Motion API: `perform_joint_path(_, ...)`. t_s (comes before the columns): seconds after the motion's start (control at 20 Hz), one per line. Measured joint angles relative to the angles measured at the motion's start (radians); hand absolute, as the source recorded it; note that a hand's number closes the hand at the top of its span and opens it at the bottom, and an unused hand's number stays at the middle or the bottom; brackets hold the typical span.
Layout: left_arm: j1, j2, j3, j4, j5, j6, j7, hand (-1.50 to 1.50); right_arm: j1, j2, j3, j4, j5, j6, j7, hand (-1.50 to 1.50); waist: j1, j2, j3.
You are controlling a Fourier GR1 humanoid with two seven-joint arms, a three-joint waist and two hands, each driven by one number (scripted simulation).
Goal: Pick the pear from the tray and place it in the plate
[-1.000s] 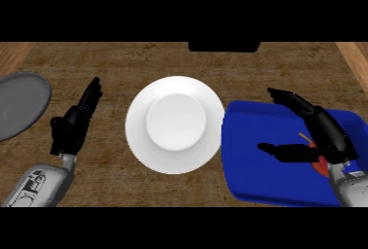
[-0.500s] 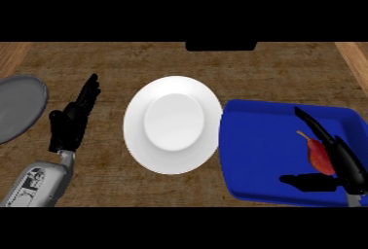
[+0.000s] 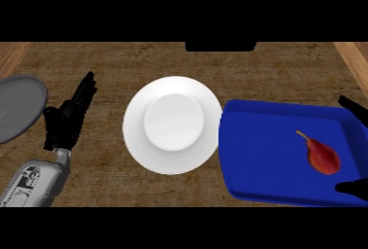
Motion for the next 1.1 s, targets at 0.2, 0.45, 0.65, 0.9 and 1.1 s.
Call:
perform_joint_path(0.2,-0.008,-0.017,-0.004,0.003,-0.013,-0.001,0.004,0.00,-0.033,-0.082,-0.020,-0.018,-0.026,0.129,0.134,-1.50,0.005,0.002,0.001)
perform_joint_path(0.45,0.007,-0.037,-0.001,0.002,-0.033,-0.008,-0.005,0.00,-0.094,-0.104,-0.005,0.006,-0.018,0.248,0.245,-1.50,0.011,0.004,0.001)
perform_joint_path(0.65,-0.002,-0.049,0.020,0.006,-0.054,-0.022,0.002,0.00,-0.146,-0.060,0.005,0.050,0.014,0.315,0.278,-1.50,0.012,0.005,0.002)
perform_joint_path(0.9,0.008,-0.060,0.047,-0.006,-0.069,-0.048,0.004,0.00,-0.178,0.007,0.027,0.123,0.099,0.355,0.260,-1.50,0.012,0.005,0.002)
perform_joint_path(1.1,0.022,-0.073,0.058,-0.026,-0.082,-0.059,0.014,0.00,-0.201,0.039,0.052,0.160,0.166,0.397,0.272,-1.50,0.012,0.004,0.002)
